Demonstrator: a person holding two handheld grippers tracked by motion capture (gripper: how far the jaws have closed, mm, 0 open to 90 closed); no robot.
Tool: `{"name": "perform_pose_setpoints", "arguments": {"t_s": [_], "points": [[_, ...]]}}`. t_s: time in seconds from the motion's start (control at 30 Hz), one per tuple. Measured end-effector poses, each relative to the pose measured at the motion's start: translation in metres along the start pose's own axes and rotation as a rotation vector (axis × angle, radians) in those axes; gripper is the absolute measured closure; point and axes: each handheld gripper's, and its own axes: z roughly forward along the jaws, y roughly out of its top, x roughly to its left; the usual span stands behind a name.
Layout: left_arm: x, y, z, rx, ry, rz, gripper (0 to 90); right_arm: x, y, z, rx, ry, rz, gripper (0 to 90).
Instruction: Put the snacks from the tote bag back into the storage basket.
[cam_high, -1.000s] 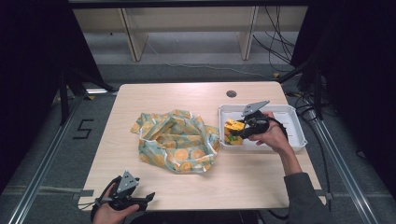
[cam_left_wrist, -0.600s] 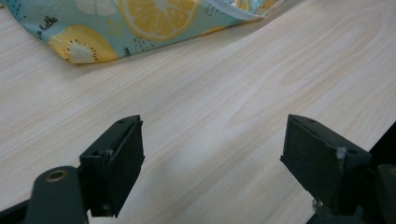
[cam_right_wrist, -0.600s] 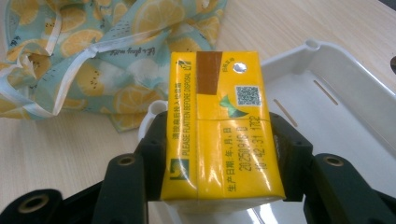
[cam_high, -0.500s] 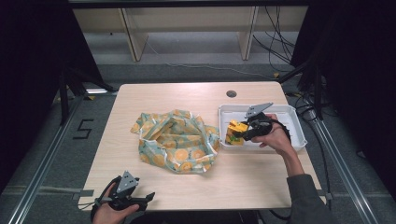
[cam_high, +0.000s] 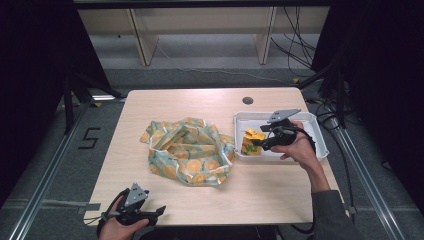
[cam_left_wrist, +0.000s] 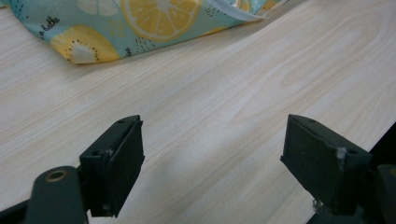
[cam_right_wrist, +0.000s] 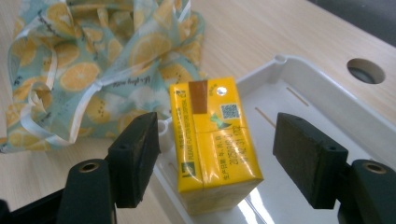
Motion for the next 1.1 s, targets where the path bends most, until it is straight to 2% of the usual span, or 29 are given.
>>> {"name": "perform_pose_setpoints", "arguments": {"t_s": [0.1,0.2,0.23,0.3,0.4,0.43,0.47,0.53,0.63,0.67,0.73,0.8,0.83,0.9,0.93,1.0,1.03,1.07,1.1], "points": [[-0.001,0.000,-0.001,0.001,0.000,-0.001,19.9,0.003,0.002,-0.008,-0.013,-0.021,0.007,33.6],[0.001,0.000,-0.002,0.007,0.006,0.025,19.9,0.008,0.002,-0.014,-0.016,-0.045,0.006,36.5],[0.000,0.000,-0.001,0.005,0.006,0.009,19.9,0.009,0.003,-0.017,-0.010,-0.055,0.012,36.9],[0.001,0.000,-0.002,0.006,0.006,0.017,19.9,0.011,0.002,-0.021,-0.014,-0.075,-0.002,37.2],[0.001,0.000,-0.001,0.006,0.006,0.015,19.8,0.014,0.001,-0.026,-0.024,-0.080,0.002,40.6],[0.000,0.000,-0.001,-0.002,0.000,0.006,19.9,0.015,0.001,-0.027,-0.025,-0.076,0.002,42.5],[0.000,0.000,-0.001,-0.001,-0.001,0.014,19.8,0.017,0.001,-0.029,-0.013,-0.076,0.008,46.2],[0.000,0.000,-0.001,-0.001,0.001,0.000,19.8,0.018,0.000,-0.031,-0.034,-0.088,-0.007,52.0],[0.000,0.000,-0.001,-0.001,-0.001,-0.001,19.8,0.022,-0.003,-0.035,-0.038,-0.072,0.012,64.9],[0.000,0.000,-0.001,0.007,-0.002,0.010,19.8,0.024,-0.004,-0.034,-0.044,-0.045,0.015,70.3],[0.000,0.000,-0.001,0.006,-0.002,0.003,19.8,0.027,-0.008,-0.033,-0.029,-0.030,-0.007,80.0],[0.000,0.001,-0.001,0.002,0.002,0.017,19.8,0.029,-0.010,-0.032,-0.010,-0.009,-0.023,85.0],[0.000,0.001,-0.001,0.003,0.001,0.015,19.8,0.033,-0.012,-0.031,-0.002,-0.002,-0.014,86.8],[0.000,0.001,-0.001,0.003,0.002,0.016,19.8,0.034,-0.014,-0.028,0.020,0.004,-0.035,89.0],[0.000,0.001,-0.001,0.008,0.001,0.022,19.8,0.035,-0.015,-0.026,0.022,-0.006,-0.023,90.0],[0.000,0.001,-0.001,0.009,0.002,0.023,19.8,0.034,-0.017,-0.023,0.045,-0.015,-0.034,90.0],[0.000,0.000,0.000,0.005,0.003,0.018,19.8,0.034,-0.020,-0.019,0.043,-0.019,-0.012,90.0],[0.000,0.000,0.000,0.006,0.002,0.013,19.8,0.032,-0.021,-0.019,0.058,-0.013,-0.024,90.0],[0.000,0.000,-0.001,0.011,-0.004,0.010,19.8,0.032,-0.023,-0.016,0.038,-0.025,-0.014,90.0]]}}
